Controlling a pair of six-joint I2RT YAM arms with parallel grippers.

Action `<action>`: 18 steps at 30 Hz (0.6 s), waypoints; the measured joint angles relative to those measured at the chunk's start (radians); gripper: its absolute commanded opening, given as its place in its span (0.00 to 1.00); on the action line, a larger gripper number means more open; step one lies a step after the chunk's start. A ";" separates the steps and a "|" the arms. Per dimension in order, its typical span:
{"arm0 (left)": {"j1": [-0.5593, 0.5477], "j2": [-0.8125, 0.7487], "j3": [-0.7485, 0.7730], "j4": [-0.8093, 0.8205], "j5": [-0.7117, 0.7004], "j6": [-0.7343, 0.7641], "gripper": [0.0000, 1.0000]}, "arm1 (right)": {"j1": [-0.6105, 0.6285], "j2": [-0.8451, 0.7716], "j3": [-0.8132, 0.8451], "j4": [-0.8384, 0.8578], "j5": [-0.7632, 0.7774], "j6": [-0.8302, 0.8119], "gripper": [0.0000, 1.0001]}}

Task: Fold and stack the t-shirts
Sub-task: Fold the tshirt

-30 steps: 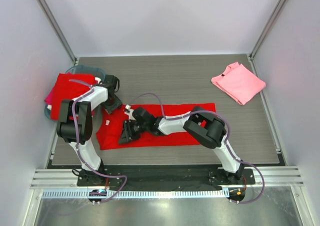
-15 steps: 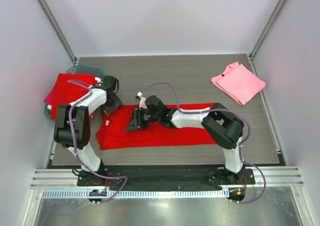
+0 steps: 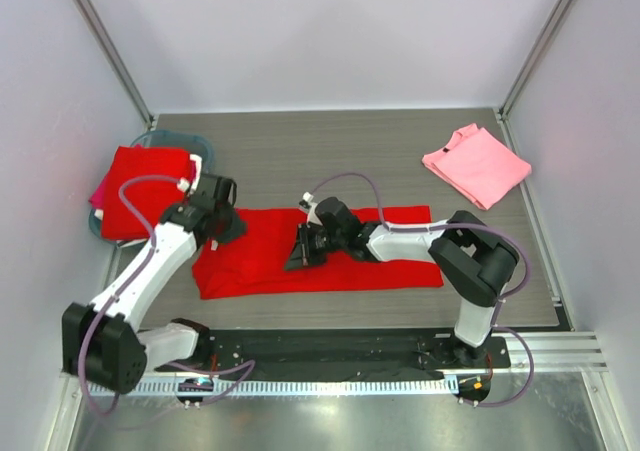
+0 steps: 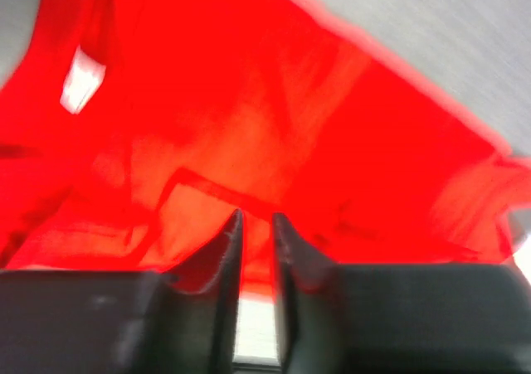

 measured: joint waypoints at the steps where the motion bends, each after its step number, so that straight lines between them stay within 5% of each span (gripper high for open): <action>1: 0.000 -0.043 -0.054 -0.002 0.023 -0.006 0.00 | -0.005 0.000 -0.008 -0.006 0.000 -0.001 0.05; 8: 0.000 -0.124 -0.267 0.000 0.143 -0.040 0.00 | -0.034 0.000 -0.024 -0.030 -0.001 -0.004 0.03; 18: -0.011 -0.063 -0.297 0.073 0.197 -0.051 0.00 | -0.050 0.048 0.005 -0.067 -0.005 -0.008 0.01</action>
